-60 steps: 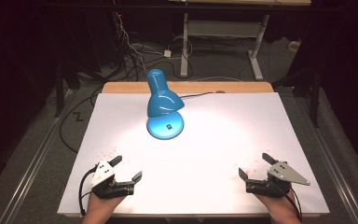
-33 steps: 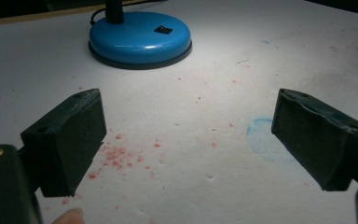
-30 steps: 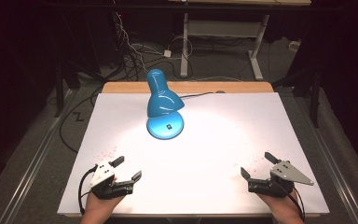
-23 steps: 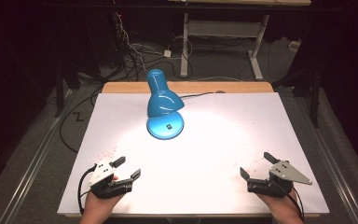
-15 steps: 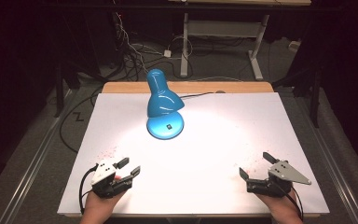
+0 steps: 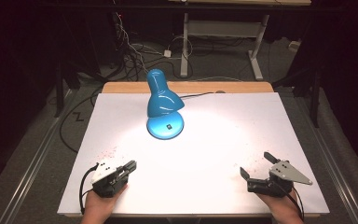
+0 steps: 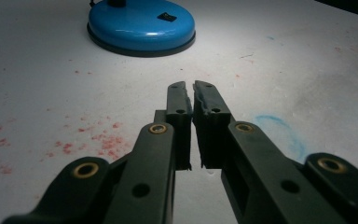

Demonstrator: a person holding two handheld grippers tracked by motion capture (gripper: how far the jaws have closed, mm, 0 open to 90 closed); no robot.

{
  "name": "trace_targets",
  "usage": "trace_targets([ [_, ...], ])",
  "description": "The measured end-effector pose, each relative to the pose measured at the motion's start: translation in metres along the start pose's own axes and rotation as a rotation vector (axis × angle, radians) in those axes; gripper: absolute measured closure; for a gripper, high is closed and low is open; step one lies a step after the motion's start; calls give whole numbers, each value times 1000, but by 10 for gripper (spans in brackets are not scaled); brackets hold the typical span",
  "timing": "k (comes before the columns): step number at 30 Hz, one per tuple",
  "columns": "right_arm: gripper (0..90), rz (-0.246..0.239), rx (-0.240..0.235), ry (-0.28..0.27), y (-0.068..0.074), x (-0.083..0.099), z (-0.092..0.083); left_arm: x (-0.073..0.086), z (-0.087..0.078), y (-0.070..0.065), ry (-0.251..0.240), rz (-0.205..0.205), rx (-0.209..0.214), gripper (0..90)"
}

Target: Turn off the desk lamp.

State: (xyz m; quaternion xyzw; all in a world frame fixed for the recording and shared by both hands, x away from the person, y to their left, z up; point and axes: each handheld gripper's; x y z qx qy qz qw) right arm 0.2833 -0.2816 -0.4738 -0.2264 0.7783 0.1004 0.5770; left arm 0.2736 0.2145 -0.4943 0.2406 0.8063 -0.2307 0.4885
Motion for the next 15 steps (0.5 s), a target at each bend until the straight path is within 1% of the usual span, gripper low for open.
trace_targets([
  [1,1,0,-10,-1,0,0,1,-1,0,1,0,-10,0,877],
  [3,1,-5,-5,2,1,0,1,-1,0,0,1,-11,1,878],
  [4,1,-12,-11,4,1,0,1,-1,0,0,1,-11,4,878],
  [7,1,-10,-13,4,1,1,2,-1,5,-3,17,-1,4,878],
  [9,1,-7,-11,5,1,1,2,-2,6,-4,18,2,4,878],
  [11,1,-25,-9,6,1,-1,2,-3,9,-6,22,10,3,878],
  [12,1,-22,-9,4,1,-1,3,-3,10,-7,29,15,3,878],
  [15,1,-14,-12,6,1,-1,3,-7,14,-10,48,15,21,878],
])
Point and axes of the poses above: each handheld gripper's, and its own axes: z roughly forward along the jaws, x roughly out of its underside, y roughly to its left, and after that the axes turned 2 degrees about x, right-handed
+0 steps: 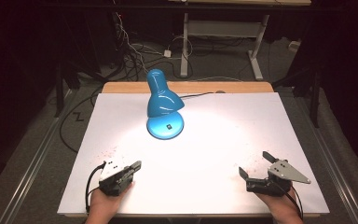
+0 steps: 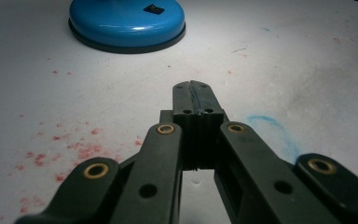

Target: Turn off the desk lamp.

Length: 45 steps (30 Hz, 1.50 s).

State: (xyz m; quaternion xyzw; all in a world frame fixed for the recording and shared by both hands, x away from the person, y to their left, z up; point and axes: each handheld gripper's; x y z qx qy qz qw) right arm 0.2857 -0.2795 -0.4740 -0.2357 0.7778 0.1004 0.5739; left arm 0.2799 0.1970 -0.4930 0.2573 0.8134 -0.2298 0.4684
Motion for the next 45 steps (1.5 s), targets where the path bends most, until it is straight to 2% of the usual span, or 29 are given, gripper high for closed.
trace_targets([
  [3,1,9,-3,3,0,1,0,-4,2,-1,16,17,47,879],
  [6,1,3,-9,24,-1,-1,-1,-12,5,-1,27,22,54,878],
  [8,1,23,-6,24,-3,-3,-2,-18,7,0,29,27,53,878],
  [10,1,15,-4,22,-4,-5,-3,-29,12,2,12,19,45,878],
  [11,1,15,-4,22,-4,-5,-3,-29,12,2,12,19,45,879],
  [14,1,-2,1,2,-4,-3,-6,-37,21,5,-8,46,37,878],
  [23,1,0,-5,-19,-3,-2,-11,-43,40,14,15,28,24,879],
  [35,1,-26,-23,-21,1,-2,-9,-52,70,20,25,42,18,878],
  [38,1,-32,-27,-19,1,-2,-7,-57,75,22,21,17,18,878],
  [42,1,-28,-25,-17,1,-2,-7,-60,80,24,27,22,16,878],
  [45,1,-26,-27,-13,1,-1,-6,-63,84,25,26,41,12,878],
])
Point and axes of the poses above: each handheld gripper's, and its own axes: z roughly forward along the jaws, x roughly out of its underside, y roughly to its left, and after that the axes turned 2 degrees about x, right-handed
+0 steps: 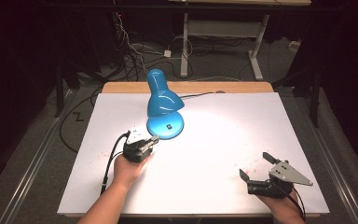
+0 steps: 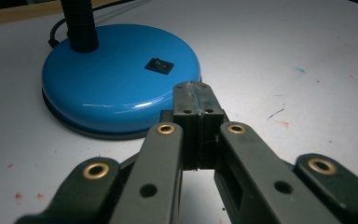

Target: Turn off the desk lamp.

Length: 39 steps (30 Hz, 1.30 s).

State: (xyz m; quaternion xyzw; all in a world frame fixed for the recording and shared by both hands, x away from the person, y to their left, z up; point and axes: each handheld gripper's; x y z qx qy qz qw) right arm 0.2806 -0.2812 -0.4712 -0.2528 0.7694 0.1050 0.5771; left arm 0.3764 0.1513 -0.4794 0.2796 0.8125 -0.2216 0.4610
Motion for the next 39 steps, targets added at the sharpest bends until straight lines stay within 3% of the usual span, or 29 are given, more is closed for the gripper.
trace_targets([
  [8,1,-2,-3,-6,1,-1,1,-6,11,5,21,19,-11,878],
  [19,1,-2,-4,-9,0,-2,2,-18,27,7,-5,18,-9,878],
  [25,1,1,-3,-11,-1,-2,1,-23,35,7,7,30,-29,879],
  [30,1,0,-4,-13,-1,-2,1,-25,45,7,13,7,-43,879],
  [39,1,-1,-5,-14,-2,-2,0,-23,56,7,31,16,-71,879],
])
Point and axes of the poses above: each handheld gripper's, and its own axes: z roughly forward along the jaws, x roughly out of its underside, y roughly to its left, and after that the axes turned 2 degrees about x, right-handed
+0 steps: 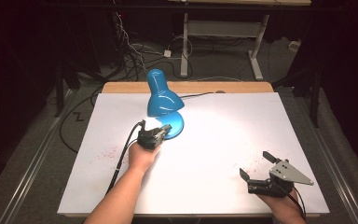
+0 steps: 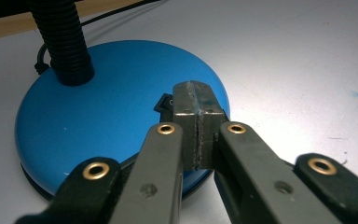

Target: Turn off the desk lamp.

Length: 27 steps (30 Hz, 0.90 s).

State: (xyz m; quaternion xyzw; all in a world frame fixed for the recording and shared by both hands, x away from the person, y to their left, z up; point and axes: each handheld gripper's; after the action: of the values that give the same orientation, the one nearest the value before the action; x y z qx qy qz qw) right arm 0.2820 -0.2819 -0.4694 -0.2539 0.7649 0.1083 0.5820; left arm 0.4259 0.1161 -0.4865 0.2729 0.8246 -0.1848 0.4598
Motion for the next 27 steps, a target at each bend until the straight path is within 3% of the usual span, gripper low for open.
trace_targets([
  [1,1,0,-1,0,0,0,0,-1,1,1,11,17,-11,878],
  [6,1,1,-2,0,0,0,0,-3,4,0,20,27,-24,878],
  [12,1,3,-10,3,1,1,1,-5,10,0,0,-12,-50,878],
  [15,1,4,-11,4,1,1,1,-6,9,2,13,-6,-46,878],
  [16,1,4,-11,4,1,1,1,-7,9,3,38,10,-47,879],
  [20,1,5,-11,3,1,1,1,-8,11,2,42,11,-46,878],
  [23,1,5,-11,1,1,1,0,-8,14,0,18,-22,-56,879],
  [27,1,5,-12,2,1,1,0,-9,15,1,20,-19,-62,878],
])
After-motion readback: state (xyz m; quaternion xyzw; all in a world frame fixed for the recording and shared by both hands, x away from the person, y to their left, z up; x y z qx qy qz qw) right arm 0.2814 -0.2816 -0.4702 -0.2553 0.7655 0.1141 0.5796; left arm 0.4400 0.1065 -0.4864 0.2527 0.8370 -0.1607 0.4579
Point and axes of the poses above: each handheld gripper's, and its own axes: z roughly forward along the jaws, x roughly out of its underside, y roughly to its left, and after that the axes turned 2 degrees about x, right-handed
